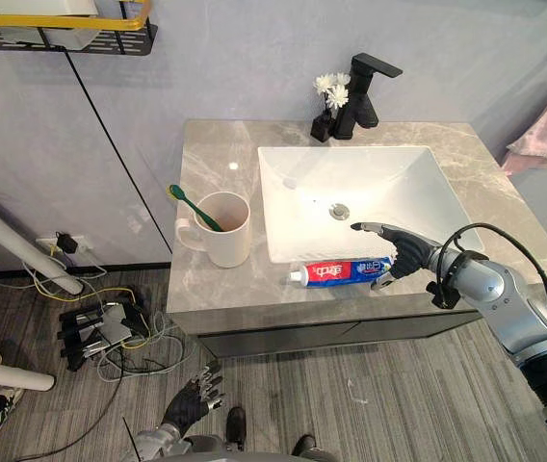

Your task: Organize washtable

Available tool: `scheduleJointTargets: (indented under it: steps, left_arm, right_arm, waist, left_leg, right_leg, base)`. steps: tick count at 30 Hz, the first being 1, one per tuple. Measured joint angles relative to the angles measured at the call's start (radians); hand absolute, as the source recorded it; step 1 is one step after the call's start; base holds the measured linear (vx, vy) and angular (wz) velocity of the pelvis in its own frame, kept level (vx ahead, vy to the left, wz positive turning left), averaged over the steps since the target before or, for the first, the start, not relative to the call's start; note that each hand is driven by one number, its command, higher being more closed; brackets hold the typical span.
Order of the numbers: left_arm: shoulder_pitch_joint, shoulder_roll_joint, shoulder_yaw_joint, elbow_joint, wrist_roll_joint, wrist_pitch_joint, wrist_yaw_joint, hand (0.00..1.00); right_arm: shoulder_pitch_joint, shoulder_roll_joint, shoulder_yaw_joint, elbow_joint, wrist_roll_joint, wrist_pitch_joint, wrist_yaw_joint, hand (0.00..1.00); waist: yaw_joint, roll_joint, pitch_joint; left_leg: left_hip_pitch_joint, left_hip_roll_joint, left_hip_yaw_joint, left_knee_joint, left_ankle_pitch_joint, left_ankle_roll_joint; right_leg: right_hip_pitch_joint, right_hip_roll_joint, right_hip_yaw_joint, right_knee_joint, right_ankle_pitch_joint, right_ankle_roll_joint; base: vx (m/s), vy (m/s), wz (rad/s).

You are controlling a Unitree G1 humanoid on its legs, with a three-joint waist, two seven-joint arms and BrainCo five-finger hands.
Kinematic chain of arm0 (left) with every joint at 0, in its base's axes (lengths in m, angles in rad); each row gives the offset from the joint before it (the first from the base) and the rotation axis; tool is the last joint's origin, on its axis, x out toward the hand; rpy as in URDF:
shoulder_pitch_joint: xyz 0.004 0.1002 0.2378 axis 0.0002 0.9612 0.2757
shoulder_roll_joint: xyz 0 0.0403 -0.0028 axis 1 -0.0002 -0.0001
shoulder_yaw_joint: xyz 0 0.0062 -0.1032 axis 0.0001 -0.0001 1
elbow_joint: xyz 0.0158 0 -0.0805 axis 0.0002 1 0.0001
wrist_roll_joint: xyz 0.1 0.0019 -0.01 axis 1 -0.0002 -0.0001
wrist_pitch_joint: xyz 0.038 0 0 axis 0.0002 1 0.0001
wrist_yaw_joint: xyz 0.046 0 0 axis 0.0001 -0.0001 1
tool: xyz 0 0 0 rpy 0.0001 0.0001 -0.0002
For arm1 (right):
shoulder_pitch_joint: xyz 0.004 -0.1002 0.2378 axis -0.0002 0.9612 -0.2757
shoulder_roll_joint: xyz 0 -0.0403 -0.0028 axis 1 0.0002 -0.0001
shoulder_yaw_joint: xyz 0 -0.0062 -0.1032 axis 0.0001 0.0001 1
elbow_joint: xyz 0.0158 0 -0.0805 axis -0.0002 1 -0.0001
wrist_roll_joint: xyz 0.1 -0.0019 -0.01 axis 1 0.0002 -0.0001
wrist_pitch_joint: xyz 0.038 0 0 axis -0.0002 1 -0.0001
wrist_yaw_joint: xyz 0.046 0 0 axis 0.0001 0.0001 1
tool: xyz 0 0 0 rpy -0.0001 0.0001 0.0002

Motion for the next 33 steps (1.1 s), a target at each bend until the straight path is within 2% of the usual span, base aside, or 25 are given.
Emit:
scheduleJointTargets:
  steps: [18, 33]
  left_arm:
    - [0.002, -0.001, 0.000, 0.010, 0.008, -0.004, 0.000, 0.00]
    - [0.014, 0.000, 0.002, 0.007, 0.017, -0.005, 0.000, 0.00]
  right_arm:
    - [0.014, -0.020, 0.001, 0.020, -0.007, -0.001, 0.000, 0.00]
    - [0.043, -0.024, 0.008, 0.019, -0.016, -0.001, 0.001, 0.00]
  waist:
    - [0.001, 0.002, 0.001]
    - [0.002, 0.021, 0.033]
  left_leg:
    - [-0.020, 0.000, 0.002, 0.005, 0.000, 0.000]
    - [-0.043, 0.000, 0.002, 0.011, 0.000, 0.000]
  right_leg:
    - [-0.017, 0.000, 0.000, -0.001, 0.002, 0.003]
    - [-0.037, -0.001, 0.000, -0.001, 0.003, 0.003]
  base:
    - [0.00, 0.000, 0.00]
    - [0.00, 0.000, 0.00]
